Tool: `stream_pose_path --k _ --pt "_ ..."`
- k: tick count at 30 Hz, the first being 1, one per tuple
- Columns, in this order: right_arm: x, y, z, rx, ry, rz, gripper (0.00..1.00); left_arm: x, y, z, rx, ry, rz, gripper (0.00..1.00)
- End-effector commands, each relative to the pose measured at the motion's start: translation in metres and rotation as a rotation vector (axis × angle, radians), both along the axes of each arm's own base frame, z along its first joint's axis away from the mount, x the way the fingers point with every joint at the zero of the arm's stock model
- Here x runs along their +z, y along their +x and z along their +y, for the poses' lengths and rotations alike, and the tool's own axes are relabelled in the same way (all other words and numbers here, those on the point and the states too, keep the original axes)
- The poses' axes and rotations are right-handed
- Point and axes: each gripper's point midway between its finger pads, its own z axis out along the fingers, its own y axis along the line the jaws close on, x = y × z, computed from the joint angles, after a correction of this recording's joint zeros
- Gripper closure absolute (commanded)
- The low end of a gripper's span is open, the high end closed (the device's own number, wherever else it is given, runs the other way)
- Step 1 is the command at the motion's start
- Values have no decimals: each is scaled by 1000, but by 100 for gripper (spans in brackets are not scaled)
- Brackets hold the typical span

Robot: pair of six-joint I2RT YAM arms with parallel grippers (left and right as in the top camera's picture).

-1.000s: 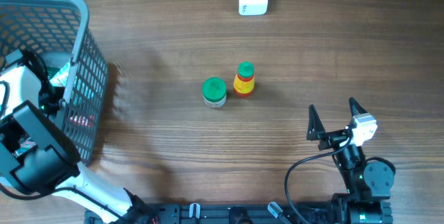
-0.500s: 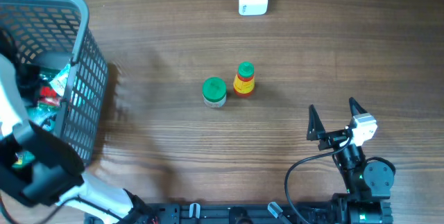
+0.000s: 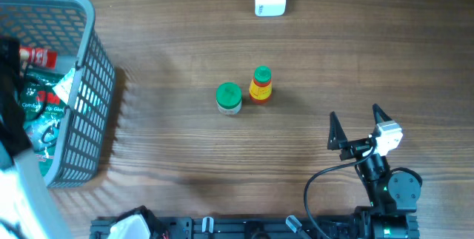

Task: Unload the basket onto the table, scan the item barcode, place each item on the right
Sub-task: 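Reach the left gripper into the basket and grasp the red Nescafe stick, then carry the stick toward the scanner and drop it on the table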

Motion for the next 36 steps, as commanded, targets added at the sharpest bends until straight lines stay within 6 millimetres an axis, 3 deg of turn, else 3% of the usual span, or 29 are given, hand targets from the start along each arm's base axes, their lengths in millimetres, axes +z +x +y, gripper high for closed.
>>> stream_pose_path --k 1,2,3,5,7,12,18,22,26,28,32,36 --pt "1 0 -2 -11 13 -5 0 46 -4 -55 -162 49 -158 96" --pt "1 0 -2 -11 13 -5 0 55 -2 -80 -244 54 -195 96" --pt "1 0 -2 -11 13 -5 0 57 -1 -92 -284 52 -205 96" --pt "1 0 -2 -11 13 -5 0 58 8 -128 -406 40 -210 96" --pt "1 0 -2 -11 13 -5 0 53 17 -151 -484 30 -198 96" --pt "1 0 -2 -11 13 -5 0 30 46 -217 -671 6 -131 96" --pt "1 0 -2 -11 13 -5 0 -11 78 -334 -1002 143 -30 96" --pt "1 0 -2 -11 13 -5 0 -49 80 -413 -1217 269 31 96" --pt "1 0 -2 -11 13 -5 0 -88 75 -469 -1348 335 86 96" --pt "1 0 -1 -11 13 -5 0 -119 70 -501 -1417 367 135 96" --pt "1 0 -2 -11 13 -5 0 -175 64 -534 -1482 388 249 96" --pt "1 0 -2 -11 13 -5 0 -231 57 -551 -1521 411 377 96"
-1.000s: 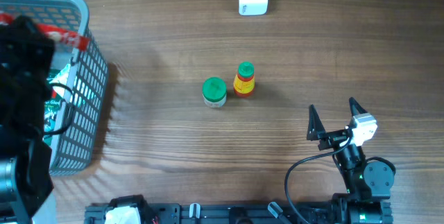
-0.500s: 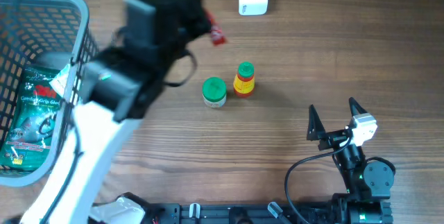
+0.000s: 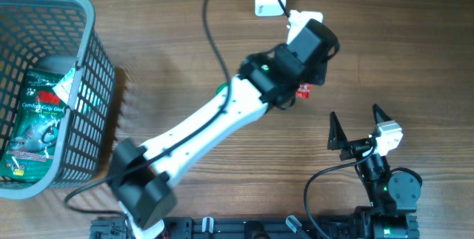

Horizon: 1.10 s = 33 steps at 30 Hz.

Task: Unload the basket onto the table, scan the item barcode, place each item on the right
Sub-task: 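Carry the stick toward the scanner and drop it on the table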

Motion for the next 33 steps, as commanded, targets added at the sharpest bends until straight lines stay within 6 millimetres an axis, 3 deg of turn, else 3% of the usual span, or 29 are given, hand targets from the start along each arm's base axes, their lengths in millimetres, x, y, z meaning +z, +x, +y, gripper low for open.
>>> stream_pose_path --k 1,7,19,22,25,33 --pt "1 0 -2 -11 13 -5 0 -49 -7 -14 -46 93 59 96" --pt "1 0 -2 -11 13 -5 0 -111 -12 -13 -45 204 158 96" --pt "1 0 -2 -11 13 -5 0 -179 -13 -2 -26 338 235 95" --pt "1 0 -2 -11 13 -5 0 -184 -13 0 -24 347 240 92" --pt "1 0 -2 -11 13 -5 0 -184 -8 9 7 391 212 79" --pt "1 0 -2 -11 13 -5 0 -184 -11 13 7 409 222 76"
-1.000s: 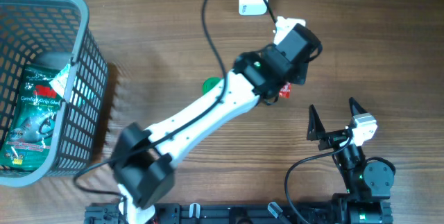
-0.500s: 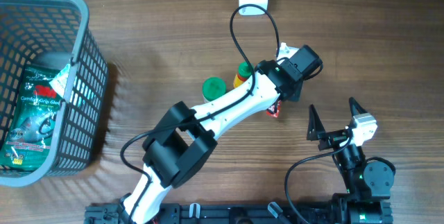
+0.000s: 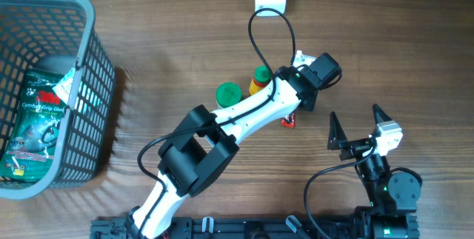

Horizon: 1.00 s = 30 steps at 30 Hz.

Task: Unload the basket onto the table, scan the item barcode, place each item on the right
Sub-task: 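Carry the stick toward the scanner and drop it on the table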

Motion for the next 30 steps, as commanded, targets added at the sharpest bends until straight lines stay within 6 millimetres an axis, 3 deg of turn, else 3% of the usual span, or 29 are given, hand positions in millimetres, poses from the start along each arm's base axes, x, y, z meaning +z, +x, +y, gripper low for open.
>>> stream_pose_path --k 1,5,7,11,13,16,19,21,23,24,27,28,30 --pt "1 0 -2 -11 13 -5 0 -4 3 3 4 24 -9 76" --pt "1 0 -1 -11 13 -5 0 21 5 1 4 -17 -41 76" --pt "1 0 -2 -11 13 -5 0 48 7 -1 1 -59 -76 76" --pt "1 0 -2 -11 13 -5 0 121 10 1 7 -166 -187 72" --pt "1 0 -2 -11 13 -5 0 170 11 11 32 -220 -280 68" --pt "1 0 -2 -11 13 -5 0 222 10 28 32 -251 -395 64" --pt "1 0 -1 -11 13 -5 0 286 10 69 89 -213 -583 56" --pt "1 0 -2 -11 13 -5 0 317 12 101 175 -164 -696 51" --pt "1 0 -2 -11 13 -5 0 347 12 141 296 -118 -798 44" --pt "1 0 -2 -11 13 -5 0 366 12 171 367 -72 -860 40" --pt "1 0 -2 -11 13 -5 0 394 14 237 543 -22 -937 25" --pt "1 0 -2 -11 13 -5 0 403 14 271 626 -13 -953 21" --pt "1 0 -2 -11 13 -5 0 412 9 321 763 -4 -970 11"
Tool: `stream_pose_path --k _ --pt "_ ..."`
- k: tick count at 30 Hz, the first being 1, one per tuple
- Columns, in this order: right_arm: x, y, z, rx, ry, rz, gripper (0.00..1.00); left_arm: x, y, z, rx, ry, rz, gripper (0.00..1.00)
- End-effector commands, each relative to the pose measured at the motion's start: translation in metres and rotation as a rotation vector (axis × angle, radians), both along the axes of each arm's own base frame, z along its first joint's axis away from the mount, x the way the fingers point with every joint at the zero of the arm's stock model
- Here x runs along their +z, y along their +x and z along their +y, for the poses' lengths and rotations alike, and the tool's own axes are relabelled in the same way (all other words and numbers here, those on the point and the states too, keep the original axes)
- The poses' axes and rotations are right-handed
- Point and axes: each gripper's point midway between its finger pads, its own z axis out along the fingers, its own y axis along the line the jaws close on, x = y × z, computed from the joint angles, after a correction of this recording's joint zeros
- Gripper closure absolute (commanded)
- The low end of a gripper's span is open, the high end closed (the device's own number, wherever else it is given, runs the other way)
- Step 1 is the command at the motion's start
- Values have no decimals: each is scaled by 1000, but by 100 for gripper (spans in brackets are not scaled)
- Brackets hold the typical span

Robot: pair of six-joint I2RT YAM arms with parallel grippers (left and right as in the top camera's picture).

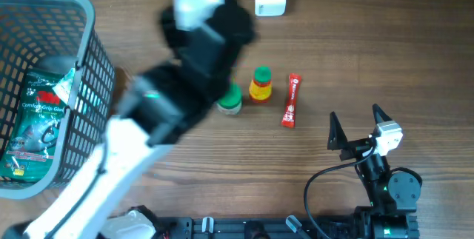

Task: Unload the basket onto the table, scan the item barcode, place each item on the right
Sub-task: 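Carry the stick toward the scanner and drop it on the table, then reach the left gripper into the basket and grasp the Zappy wipes pack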

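Observation:
A small red tube lies flat on the table, just right of a yellow bottle with a green cap. The white barcode scanner stands at the far edge. My left arm sweeps across the middle left as a blur. Its gripper end is smeared near the top, so its jaws cannot be read. My right gripper rests open near the front right, holding nothing.
A green-lidded jar stands beside the yellow bottle, partly under the blurred arm. A grey wire basket at the left holds a green packet. The right arm's cable loops at the front edge.
The left gripper was down at the red tube, right of the yellow bottle. Now the tube lies alone on the table and the left arm is over to the left, blurred.
At first the left arm was at the basket, where a red item showed, and two bottles stood mid-table. Then it held the red tube near the scanner. Then it was low beside the yellow bottle. Now the tube lies there, let go.

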Motion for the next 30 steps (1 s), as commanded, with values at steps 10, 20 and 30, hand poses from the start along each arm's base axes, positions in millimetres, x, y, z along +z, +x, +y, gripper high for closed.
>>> stream_pose_path --k 10,20,30 --pt "1 0 -2 -11 13 -5 0 -7 -60 273 658 -453 -37 9" --pt "1 0 -2 -11 13 -5 0 -148 -61 369 793 -896 340 5" --pt "1 0 -2 -11 13 -5 1 -276 -35 375 736 -940 671 6"
